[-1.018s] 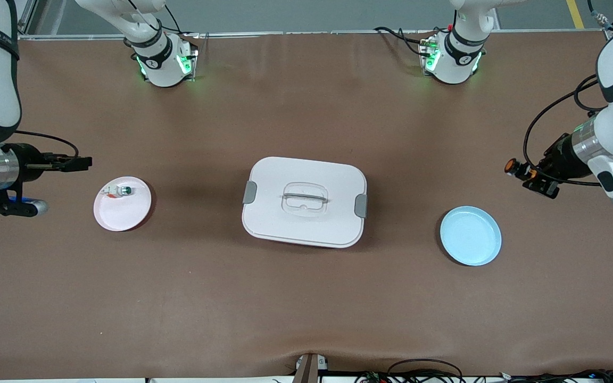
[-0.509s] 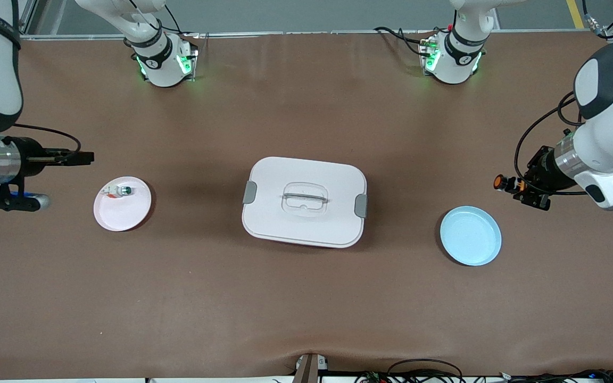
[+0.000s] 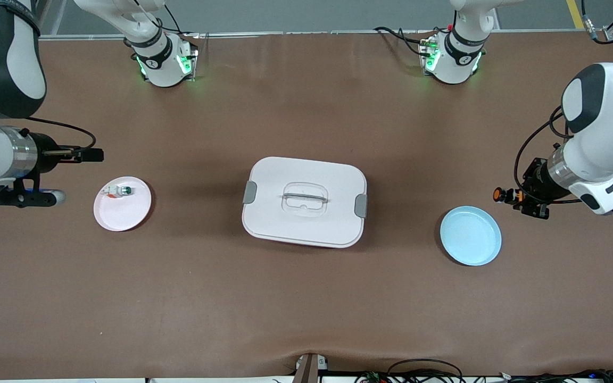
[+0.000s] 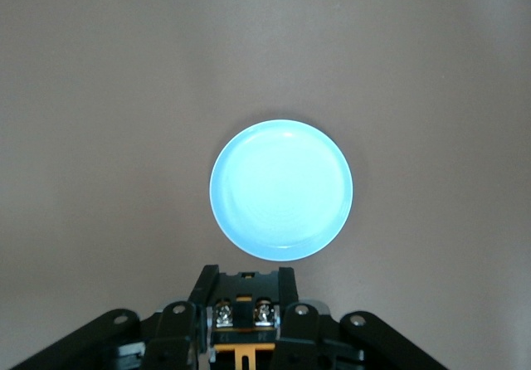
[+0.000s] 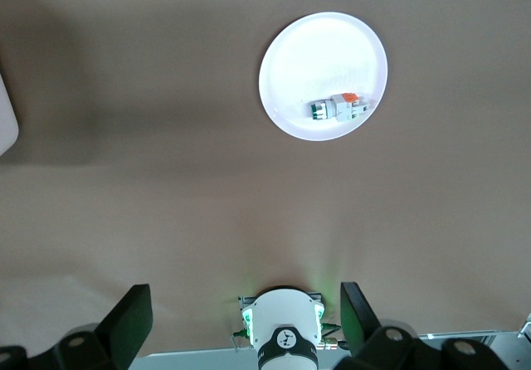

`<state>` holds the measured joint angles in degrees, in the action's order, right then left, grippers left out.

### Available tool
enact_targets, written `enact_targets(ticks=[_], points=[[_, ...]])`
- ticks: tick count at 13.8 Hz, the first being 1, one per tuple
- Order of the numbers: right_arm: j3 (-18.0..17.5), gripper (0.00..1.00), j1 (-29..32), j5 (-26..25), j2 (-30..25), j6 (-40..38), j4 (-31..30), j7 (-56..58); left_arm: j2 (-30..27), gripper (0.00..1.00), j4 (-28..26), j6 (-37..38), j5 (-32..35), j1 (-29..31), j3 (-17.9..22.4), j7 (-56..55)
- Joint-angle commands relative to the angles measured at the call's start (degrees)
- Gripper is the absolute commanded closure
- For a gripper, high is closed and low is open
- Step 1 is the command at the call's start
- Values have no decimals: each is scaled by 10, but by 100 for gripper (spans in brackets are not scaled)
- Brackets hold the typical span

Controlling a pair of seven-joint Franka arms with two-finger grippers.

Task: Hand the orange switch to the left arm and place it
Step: 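Lower the switch onto the blue plate with the left gripper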

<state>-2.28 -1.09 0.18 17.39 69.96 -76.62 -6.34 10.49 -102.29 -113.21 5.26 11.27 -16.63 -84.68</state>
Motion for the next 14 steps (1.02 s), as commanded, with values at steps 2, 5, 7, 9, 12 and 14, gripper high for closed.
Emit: enact_targets(ticks=[2,5,7,9,12,14], points=[[0,0,17,8,-36,25,-43,-27,9,100,-39,-56,17,5,-3,-25],[0,0,33,34,-51,43,-58,-53,42,100,-44,-96,36,5,-3,-44],[-2,0,28,33,-71,65,-83,-52,68,100,-42,-117,67,1,-3,-77],[-4,0,26,33,-102,95,-118,-51,93,100,-42,-135,101,-1,-3,-107],[-4,0,21,33,-126,115,-139,-52,117,100,-40,-155,123,1,-4,-117],[-5,0,19,33,-141,120,-139,-52,131,100,-35,-162,121,2,-5,-117]])
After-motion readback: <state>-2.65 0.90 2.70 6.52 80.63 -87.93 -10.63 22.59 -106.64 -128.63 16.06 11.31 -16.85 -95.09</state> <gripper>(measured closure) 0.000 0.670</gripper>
